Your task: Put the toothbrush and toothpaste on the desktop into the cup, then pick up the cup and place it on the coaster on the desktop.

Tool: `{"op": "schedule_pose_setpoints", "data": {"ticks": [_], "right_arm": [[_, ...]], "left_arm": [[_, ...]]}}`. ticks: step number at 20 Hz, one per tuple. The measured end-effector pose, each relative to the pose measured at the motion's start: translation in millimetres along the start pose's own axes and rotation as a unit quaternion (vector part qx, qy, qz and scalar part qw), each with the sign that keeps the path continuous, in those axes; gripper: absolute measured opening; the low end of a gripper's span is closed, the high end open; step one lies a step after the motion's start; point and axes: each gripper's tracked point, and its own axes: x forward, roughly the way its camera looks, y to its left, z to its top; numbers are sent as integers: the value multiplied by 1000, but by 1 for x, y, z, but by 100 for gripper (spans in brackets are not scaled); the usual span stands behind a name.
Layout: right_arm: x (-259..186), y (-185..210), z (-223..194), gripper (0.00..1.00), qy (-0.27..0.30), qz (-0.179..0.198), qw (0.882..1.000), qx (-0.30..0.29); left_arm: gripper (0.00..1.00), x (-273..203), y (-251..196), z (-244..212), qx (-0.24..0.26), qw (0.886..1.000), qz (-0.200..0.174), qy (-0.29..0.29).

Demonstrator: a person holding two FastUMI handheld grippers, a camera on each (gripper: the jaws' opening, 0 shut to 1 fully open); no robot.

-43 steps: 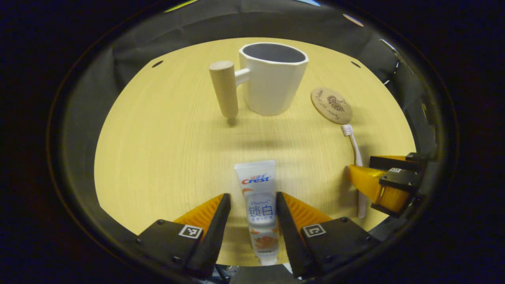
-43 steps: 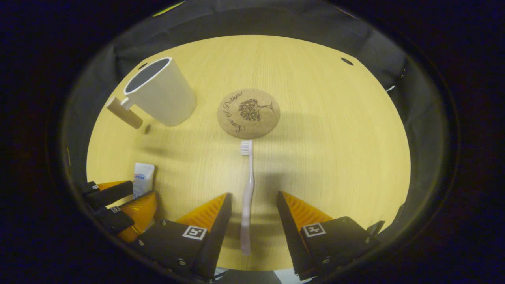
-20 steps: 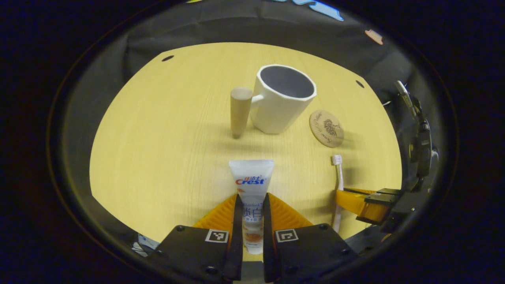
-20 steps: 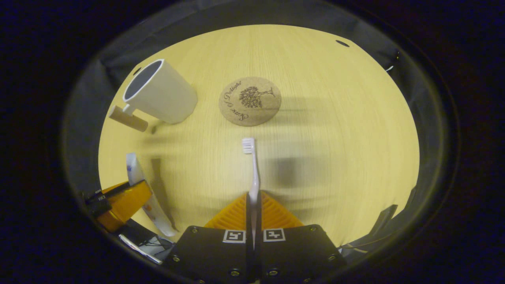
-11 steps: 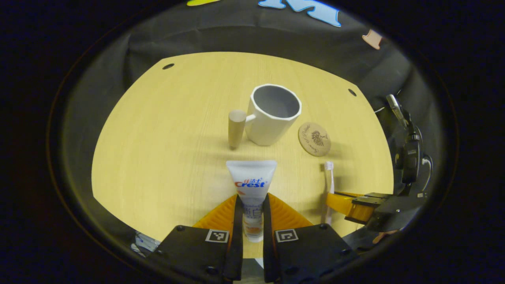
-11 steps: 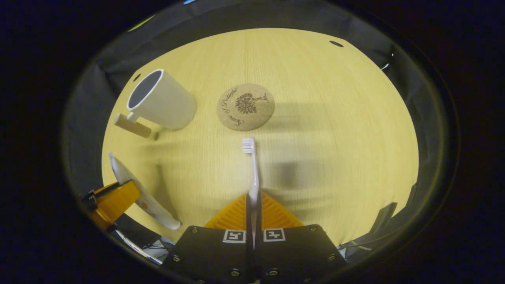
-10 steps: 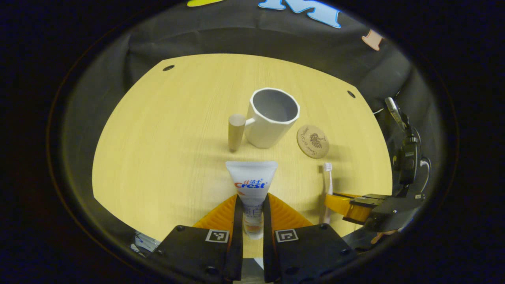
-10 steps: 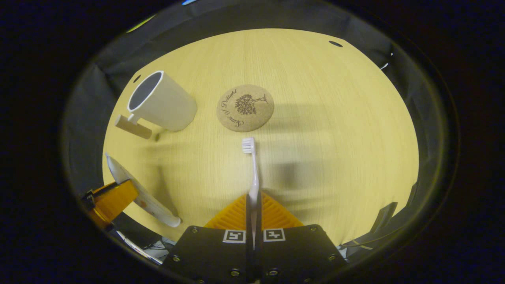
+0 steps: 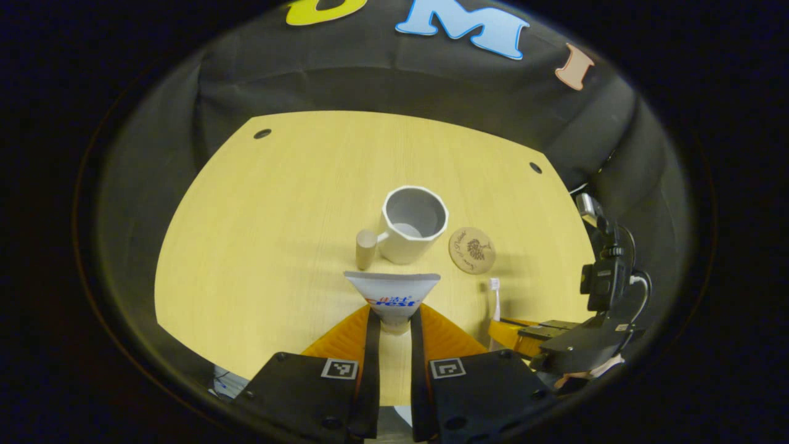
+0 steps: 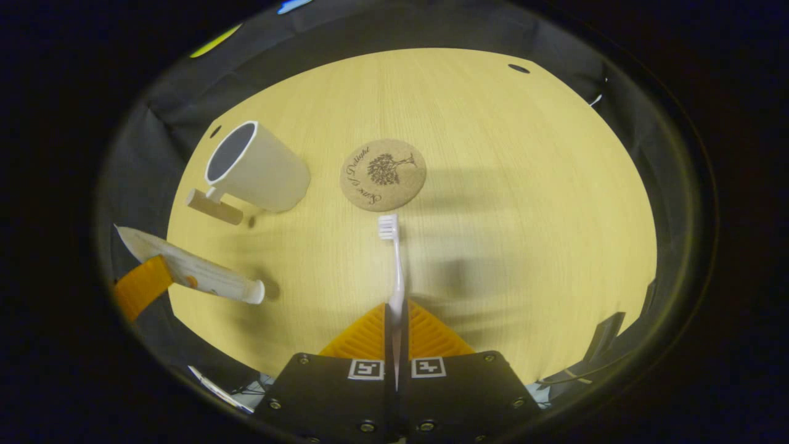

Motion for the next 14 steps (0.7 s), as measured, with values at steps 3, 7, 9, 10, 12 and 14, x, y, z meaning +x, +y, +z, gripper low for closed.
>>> {"op": "schedule_pose_setpoints", "data": {"ticks": [3,7,9,10,12,14], "right_arm": [[0,2,0,2,-1,5,1000,7],[1,3,0,2,-4,10,1000,16],[0,2,0,2,-4,13,1000,20],[1,2,0,2,-4,14,1000,21],[0,1,0,2,-5,14,1000,24],[-1,0,1,2,-6,15,999,28]], "left_arm": [[28,-12,-1,21,9,1000,-1,-18],[28,-26,-4,53,14,999,-8,-42],[28,-31,-7,70,10,999,-15,-51],[28,-33,-8,80,10,998,-18,-57],[28,-33,-6,100,15,997,-16,-68],[28,-33,-6,119,18,997,-18,-78]]}}
